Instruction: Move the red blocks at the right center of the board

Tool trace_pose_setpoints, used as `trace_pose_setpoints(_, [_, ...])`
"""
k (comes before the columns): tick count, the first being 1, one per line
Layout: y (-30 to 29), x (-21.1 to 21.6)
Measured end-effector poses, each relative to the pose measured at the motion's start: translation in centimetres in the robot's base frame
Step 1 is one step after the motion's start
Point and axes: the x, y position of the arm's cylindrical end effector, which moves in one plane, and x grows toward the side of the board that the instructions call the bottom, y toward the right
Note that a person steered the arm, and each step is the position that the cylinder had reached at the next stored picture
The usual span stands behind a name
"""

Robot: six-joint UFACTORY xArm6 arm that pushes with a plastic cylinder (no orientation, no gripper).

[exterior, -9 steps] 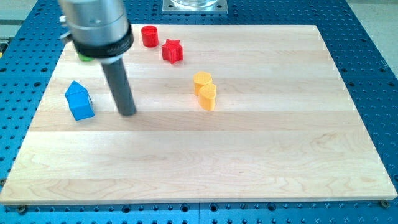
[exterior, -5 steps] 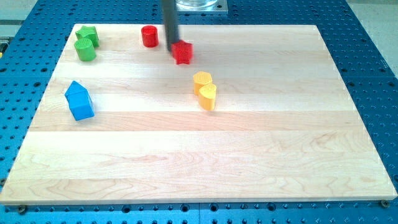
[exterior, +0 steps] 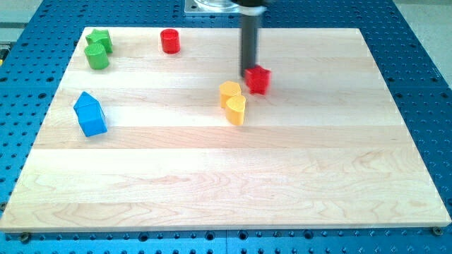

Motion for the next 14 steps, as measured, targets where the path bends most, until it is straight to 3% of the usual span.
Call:
trace_pose_setpoints(1, [8.6, 3.7])
trace_pose_setpoints(3, [0.0, -0.8])
trace_pose_setpoints(4, [-0.9, 2.0])
trace_pose_setpoints(5, [-0.4, 4.4])
trace_pose_setpoints(6, [6.0, 6.5])
trace_pose_setpoints(7, [8.2, 7.6])
trace_pose_setpoints(9, [-2.1, -0.6])
trace_pose_setpoints(11, [-20.1, -1.4])
trace_pose_setpoints(12, [-25.0, -5.5])
trace_pose_setpoints(13, [-23.9, -8.9])
trace_pose_setpoints(14, [-18.0, -9.4])
